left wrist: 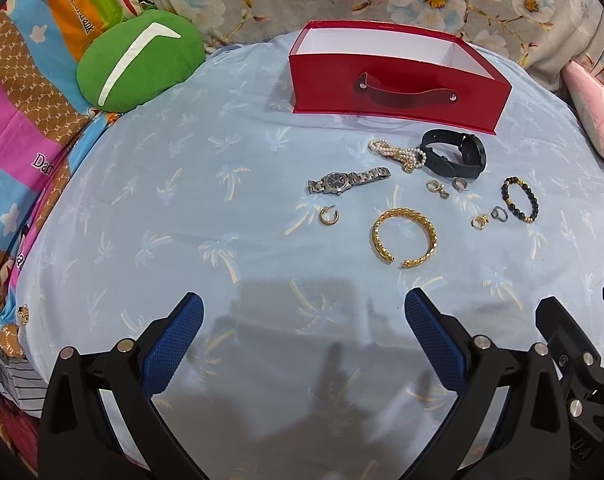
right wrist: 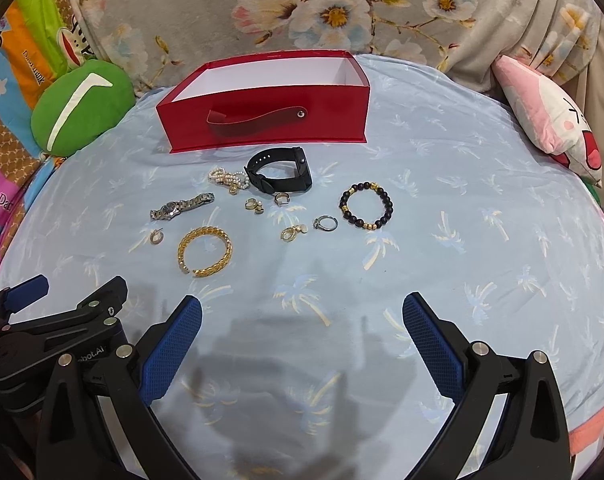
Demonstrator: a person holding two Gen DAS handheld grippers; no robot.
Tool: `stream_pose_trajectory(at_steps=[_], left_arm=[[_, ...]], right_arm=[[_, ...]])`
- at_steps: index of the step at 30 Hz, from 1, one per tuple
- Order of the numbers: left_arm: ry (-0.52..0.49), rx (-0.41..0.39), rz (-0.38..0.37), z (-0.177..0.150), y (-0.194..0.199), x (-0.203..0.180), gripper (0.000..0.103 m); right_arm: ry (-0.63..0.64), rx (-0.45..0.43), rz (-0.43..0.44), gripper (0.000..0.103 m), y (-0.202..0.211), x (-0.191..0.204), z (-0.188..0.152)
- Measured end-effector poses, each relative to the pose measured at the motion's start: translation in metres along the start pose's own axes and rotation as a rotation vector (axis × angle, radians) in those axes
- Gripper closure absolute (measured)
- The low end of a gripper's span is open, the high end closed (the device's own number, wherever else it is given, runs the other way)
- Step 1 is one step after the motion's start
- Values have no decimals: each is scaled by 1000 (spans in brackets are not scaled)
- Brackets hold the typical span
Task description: Organize jewelry
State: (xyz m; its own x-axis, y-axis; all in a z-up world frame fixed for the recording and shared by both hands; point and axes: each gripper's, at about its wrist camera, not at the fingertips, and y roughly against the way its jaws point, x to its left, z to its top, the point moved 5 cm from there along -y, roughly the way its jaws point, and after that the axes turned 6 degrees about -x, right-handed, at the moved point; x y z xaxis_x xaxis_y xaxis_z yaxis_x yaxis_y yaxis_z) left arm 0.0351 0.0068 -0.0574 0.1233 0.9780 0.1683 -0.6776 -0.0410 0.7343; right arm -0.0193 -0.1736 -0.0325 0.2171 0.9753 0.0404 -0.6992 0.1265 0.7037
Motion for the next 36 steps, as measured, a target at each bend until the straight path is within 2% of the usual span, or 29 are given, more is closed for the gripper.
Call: stream_pose_trajectory(at_steps=[2,8,14,23,26,31,36], left_arm=[[9,-34,-1,3,0,0,5],[22,-41,-5,5,-5,1,5],[18,-93,21,14,-11,8,5],[49,-76,8,35,-30,17,5],[70,-74,21,46,-41,23,5],[79,-78,33,60,-55,30,5],[94,-63,17,72,-71,34,5]], right_arm=[[0,-1,-1,5,0,0,0],[-3,6,0,5,-5,0,-1],[-11,9,-16,5,-15,-9,3],[-49,14,-26,7,-47,-36,27],[-44,2,-6,11,-61,-35,42],[-42,21,35,28,-96,-28,67],[-35,42,53,38,-128,-20,84]])
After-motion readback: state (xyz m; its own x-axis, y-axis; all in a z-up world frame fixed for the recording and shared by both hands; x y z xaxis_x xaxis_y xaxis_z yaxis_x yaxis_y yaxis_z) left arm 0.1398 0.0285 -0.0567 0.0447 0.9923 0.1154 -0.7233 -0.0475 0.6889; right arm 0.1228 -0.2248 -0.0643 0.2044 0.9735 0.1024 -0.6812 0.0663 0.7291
